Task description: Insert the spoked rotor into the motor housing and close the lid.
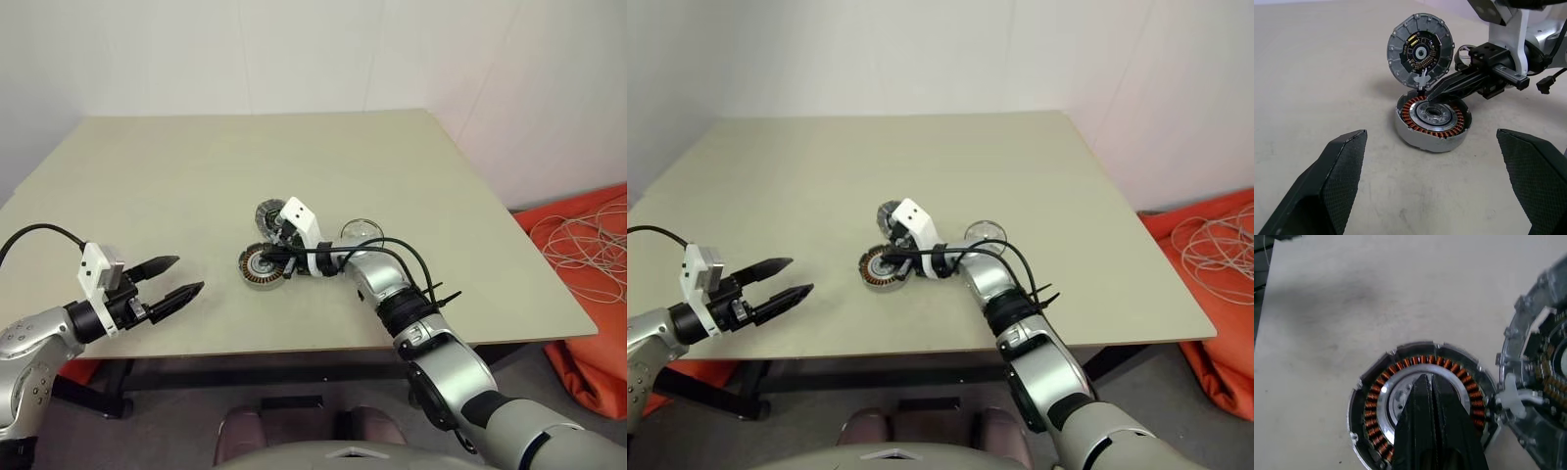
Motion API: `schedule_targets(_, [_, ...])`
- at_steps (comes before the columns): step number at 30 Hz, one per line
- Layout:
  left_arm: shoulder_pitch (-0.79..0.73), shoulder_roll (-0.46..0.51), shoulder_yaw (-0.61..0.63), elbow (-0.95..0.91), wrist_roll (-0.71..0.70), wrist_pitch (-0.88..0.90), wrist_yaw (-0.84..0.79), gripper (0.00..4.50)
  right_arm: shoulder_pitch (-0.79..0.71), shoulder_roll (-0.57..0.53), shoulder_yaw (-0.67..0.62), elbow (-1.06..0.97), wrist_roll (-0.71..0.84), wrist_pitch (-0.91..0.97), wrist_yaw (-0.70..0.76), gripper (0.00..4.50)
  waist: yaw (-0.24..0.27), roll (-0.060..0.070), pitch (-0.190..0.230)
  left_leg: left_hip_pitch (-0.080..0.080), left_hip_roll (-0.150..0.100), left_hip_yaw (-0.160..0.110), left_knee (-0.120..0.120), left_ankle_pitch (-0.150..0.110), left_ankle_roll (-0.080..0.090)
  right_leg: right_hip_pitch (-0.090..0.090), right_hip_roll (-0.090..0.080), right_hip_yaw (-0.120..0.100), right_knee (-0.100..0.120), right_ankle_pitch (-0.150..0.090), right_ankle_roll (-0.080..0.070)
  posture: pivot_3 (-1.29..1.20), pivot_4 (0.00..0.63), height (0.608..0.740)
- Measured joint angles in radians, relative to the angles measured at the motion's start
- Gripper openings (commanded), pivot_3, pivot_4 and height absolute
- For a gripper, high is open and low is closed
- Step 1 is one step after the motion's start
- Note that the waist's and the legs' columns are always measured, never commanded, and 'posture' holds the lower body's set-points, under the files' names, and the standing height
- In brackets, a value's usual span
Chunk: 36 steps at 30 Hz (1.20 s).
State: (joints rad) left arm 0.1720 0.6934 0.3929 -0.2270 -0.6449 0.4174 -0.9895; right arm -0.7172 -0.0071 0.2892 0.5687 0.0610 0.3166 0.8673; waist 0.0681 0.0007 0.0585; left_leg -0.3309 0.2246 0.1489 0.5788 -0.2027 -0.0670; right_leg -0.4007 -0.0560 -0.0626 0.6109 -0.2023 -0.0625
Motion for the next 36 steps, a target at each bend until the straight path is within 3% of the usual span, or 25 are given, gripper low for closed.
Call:
schedule_targets(9, [-0.003,0.021,0.000,0.000,-0.001,0.017,-0.006,4.50,-0.017,0.046,-0.040,-0.038,0.042,0.002,-0.020,0.05,0.000,0.000,0.000,0.000,0.000,0.000,0.000,0.000,0.000,0.000,0.000,0.000,0.000,0.000,-0.001,0.00,0.000,0.740])
schedule_targets(16, [0.003,0.031,0.006,-0.002,-0.013,0.029,-0.009,4.50,0.001,0.002,0.081,0.056,-0.063,-0.058,-0.005,0.05,0.000,0.001,0.000,0.003,-0.001,0.000,0.000,0.000,0.000,0.003,0.000,0.000,0.000,-0.001,0.001,0.00,0.000,0.740])
schedule_targets(28, [0.017,0.032,0.015,-0.014,-0.017,0.031,-0.002,4.50,-0.029,0.073,-0.090,0.080,0.046,-0.010,-0.067,0.05,0.000,0.000,0.001,0.007,0.000,0.000,0.001,0.000,0.000,0.004,0.000,0.000,0.001,-0.001,0.001,0.00,0.000,0.740])
schedule_targets(36, [0.013,0.032,0.015,-0.014,-0.018,0.031,-0.001,4.50,-0.010,0.020,-0.010,0.081,-0.024,-0.030,-0.051,0.05,0.000,-0.001,0.000,-0.001,0.000,0.000,0.000,0.000,0.000,0.000,0.000,0.000,0.000,0.002,-0.004,0.00,0.000,0.740])
